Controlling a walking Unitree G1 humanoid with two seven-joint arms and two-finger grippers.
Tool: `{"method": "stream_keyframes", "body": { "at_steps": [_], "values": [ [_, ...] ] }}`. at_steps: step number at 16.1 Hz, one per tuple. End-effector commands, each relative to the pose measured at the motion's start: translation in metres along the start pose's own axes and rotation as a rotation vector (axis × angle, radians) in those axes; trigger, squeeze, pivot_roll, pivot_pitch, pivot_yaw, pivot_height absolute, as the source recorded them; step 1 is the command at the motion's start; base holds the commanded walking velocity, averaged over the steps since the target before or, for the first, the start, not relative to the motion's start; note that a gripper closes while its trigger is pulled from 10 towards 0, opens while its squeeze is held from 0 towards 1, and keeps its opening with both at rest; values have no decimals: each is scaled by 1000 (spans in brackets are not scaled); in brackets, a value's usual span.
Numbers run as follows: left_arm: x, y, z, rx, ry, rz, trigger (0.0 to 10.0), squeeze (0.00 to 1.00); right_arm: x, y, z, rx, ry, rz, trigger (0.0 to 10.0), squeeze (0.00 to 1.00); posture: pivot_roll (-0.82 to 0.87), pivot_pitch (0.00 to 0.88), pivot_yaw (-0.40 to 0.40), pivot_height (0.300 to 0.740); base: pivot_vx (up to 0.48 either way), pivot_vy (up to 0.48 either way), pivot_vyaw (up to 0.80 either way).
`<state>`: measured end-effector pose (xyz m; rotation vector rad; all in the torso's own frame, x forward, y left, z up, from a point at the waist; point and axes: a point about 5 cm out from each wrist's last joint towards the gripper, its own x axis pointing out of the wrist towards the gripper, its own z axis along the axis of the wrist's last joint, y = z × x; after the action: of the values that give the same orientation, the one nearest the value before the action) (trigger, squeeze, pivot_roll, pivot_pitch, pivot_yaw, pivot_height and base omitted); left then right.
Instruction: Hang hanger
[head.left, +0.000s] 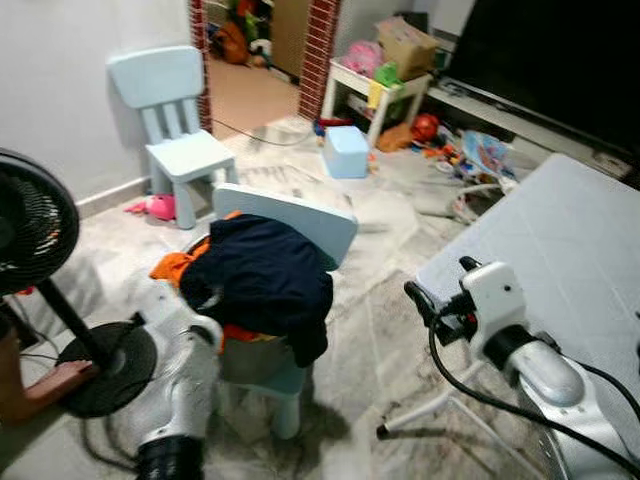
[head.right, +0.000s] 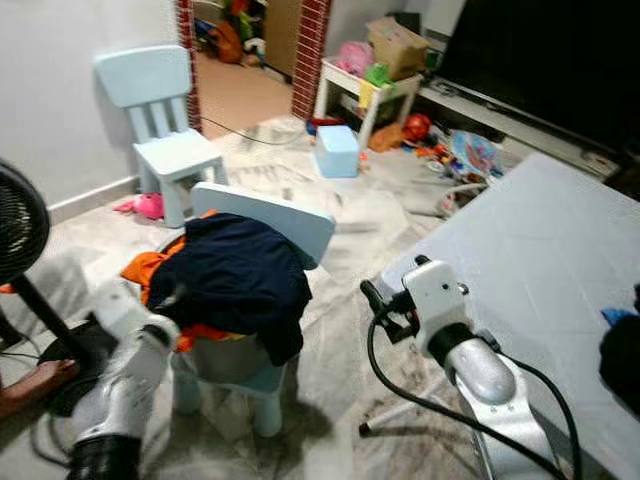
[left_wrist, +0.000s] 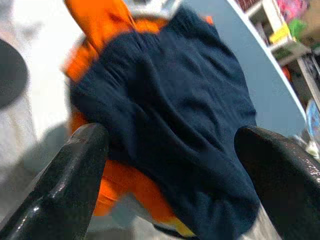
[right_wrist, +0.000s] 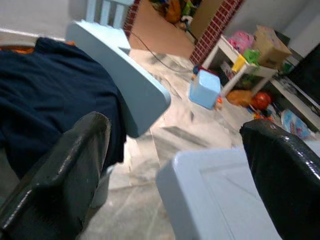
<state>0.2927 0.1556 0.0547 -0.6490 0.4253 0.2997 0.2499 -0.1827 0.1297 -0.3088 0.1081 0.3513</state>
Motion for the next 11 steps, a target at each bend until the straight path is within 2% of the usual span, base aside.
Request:
{"method": "stream_keyframes", "body": {
  "at_steps": [1,3,6,8,11],
  "values": [
    [-1,-14,-23,-20,70,-25,10000,0,-7,-10,3,-17,6,-26,10000,0,-235,50,-140,740,0,0,0],
    [5,-20,-28,-17,83,-30,10000,0,-16,-14,1,-30,32,-38,10000,0,-258,58,-139,740,0,0,0],
    [7,-13,-22,-5,22,51,10000,0,-26,-17,-4,-46,63,-46,10000,0,-265,64,-140,740,0,0,0],
    [4,1,-18,24,-25,123,10000,0,-28,-16,-7,-48,80,-44,10000,0,-262,67,-142,740,0,0,0],
    [4,17,-19,38,-13,158,10000,0,-24,-13,-6,-49,75,-38,10000,0,-245,70,-144,740,0,0,0]
  ]
}}
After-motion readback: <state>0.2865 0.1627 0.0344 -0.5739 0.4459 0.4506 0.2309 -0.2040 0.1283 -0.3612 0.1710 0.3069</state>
